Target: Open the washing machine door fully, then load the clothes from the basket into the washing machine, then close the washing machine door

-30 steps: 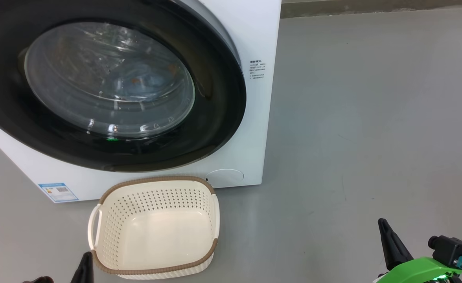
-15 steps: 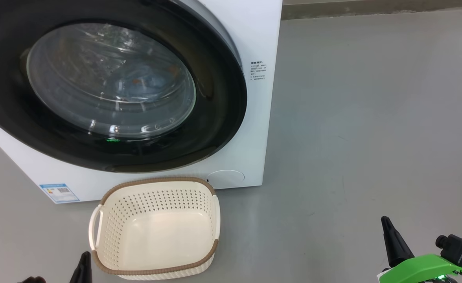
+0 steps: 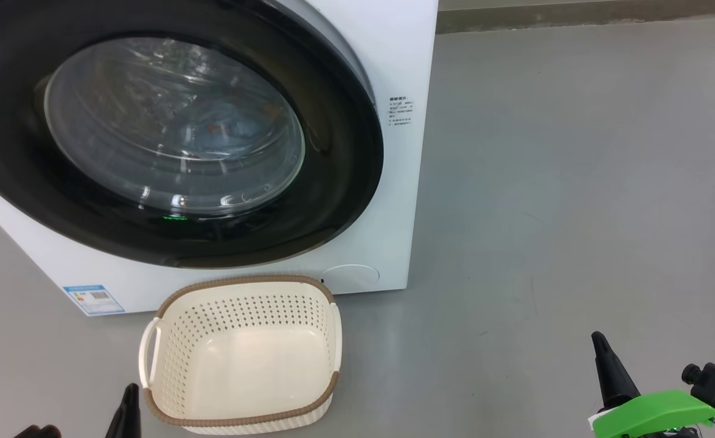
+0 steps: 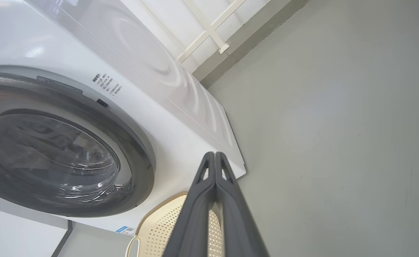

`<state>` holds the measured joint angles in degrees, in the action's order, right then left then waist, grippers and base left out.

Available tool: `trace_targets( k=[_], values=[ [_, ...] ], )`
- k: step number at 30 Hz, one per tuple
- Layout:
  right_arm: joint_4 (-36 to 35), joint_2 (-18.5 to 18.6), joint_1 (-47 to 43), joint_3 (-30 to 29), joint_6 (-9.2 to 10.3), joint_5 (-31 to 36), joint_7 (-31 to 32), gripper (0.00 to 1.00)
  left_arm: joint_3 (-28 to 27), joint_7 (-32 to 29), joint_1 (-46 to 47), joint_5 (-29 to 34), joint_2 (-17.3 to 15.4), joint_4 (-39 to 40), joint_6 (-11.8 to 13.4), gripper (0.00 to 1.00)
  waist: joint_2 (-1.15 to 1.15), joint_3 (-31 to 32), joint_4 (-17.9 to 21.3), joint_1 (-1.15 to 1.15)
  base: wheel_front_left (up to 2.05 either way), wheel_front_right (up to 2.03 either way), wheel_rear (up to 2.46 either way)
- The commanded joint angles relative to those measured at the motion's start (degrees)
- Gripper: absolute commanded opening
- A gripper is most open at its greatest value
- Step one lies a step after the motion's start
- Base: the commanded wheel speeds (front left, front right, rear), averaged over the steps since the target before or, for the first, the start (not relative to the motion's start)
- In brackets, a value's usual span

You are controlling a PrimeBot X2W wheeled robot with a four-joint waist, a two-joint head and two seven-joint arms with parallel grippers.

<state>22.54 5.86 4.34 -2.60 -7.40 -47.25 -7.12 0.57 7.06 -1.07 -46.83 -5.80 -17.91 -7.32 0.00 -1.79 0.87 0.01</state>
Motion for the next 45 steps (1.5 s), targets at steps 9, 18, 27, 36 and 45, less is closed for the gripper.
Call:
trace_targets(
  k=[9,18,27,36,45],
  values=[
    [-2.41,0.08,1.33,-0.32,-0.04,-5.83,1.53,0.00,-1.84,-1.54,2.83,-5.48,-0.23,1.82,-0.07,0.00,0.00,0.17,-0.10,0.00,0.00,0.00,0.00],
    [-3.18,-0.31,1.39,-0.78,-0.05,-10.73,3.05,0.00,-2.51,-3.05,3.39,-10.47,0.16,2.08,-0.08,0.00,0.00,0.35,-0.19,0.00,0.00,0.00,0.00],
    [-3.95,-0.69,1.46,-1.24,-0.06,-15.64,4.58,0.00,-3.17,-4.57,3.95,-15.48,0.56,2.34,-0.09,0.00,0.00,0.53,-0.29,-0.01,0.00,0.00,0.00],
    [-4.80,-1.12,1.53,-1.75,-0.06,-21.08,6.27,0.00,-3.91,-6.25,4.56,-21.03,1.00,2.63,-0.11,0.00,0.00,0.74,-0.40,-0.01,0.00,0.00,0.00],
    [-5.48,-1.46,1.59,-2.16,-0.07,-25.47,7.63,0.00,-4.51,-7.60,5.06,-25.50,1.35,2.86,-0.12,0.00,0.00,0.90,-0.49,-0.01,0.00,0.00,0.00]
  ],
)
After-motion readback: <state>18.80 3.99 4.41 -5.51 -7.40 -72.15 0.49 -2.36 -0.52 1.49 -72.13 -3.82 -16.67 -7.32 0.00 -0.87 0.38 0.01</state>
